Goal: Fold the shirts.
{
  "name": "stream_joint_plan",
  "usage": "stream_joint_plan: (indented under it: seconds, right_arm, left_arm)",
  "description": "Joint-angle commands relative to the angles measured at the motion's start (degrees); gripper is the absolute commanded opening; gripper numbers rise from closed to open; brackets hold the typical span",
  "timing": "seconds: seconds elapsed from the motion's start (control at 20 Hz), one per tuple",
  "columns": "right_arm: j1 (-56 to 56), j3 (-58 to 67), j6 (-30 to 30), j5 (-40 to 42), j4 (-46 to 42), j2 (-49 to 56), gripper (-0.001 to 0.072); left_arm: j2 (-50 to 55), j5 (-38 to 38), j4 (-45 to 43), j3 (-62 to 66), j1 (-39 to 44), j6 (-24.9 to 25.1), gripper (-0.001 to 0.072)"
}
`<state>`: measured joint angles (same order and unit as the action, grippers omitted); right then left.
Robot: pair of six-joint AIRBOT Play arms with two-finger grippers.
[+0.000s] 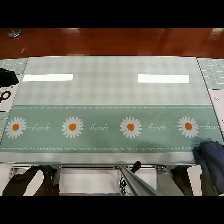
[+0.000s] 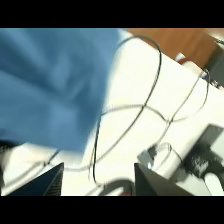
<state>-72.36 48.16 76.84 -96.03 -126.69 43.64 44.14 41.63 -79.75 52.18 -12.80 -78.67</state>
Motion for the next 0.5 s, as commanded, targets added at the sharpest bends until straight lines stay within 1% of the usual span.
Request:
stream_joint_plan:
  seconds: [0.0, 0.05, 0.15, 0.2, 0.25, 0.3, 0.35, 0.45]
  right_arm:
    - [-1.1, -0.1, -1.4, 10.8, 12.8, 0.0, 0.0455]
    - [1.0, -0.1, -2.9, 14.4, 20.9, -0.1, 0.0388]
    - [7.1, 0.0, -8.0, 20.7, 37.4, 0.0, 0.0384]
    - [10.7, 0.3, -10.3, 23.5, 44.9, 0.0, 0.0387]
    - [15.0, 0.6, -11.9, 26.3, 51.7, 0.0, 0.0444]
    - [19.2, 0.7, -12.3, 28.7, 56.3, 0.0, 0.053]
    - [23.9, 0.7, -12.3, 30.4, 59.7, 0.0, 0.0537]
    - [33.0, 0.7, -12.2, 30.2, 61.0, 0.7, 0.0538]
  left_arm:
    - [3.3, 0.8, 0.1, 0.0, 1.1, 0.0, 0.0019]
    - [5.0, 1.4, 0.2, 0.0, 2.4, 0.0, 0.0019]
    - [8.3, 1.5, 0.2, 0.1, 6.3, 0.9, 0.0023]
    - [9.6, 1.5, 0.2, 0.2, 8.7, 2.8, 0.0071]
    - [10.7, 1.6, 0.2, 0.2, 11.7, 4.4, 0.0225]
    - [11.5, 2.4, 0.2, 0.3, 14.6, 4.6, 0.0409]
    - [12.3, 4.6, 0.2, 1.0, 17.7, 4.5, 0.0493]
    - [13.8, 10.7, 0.2, 3.0, 23.5, 4.5, 0.0505]
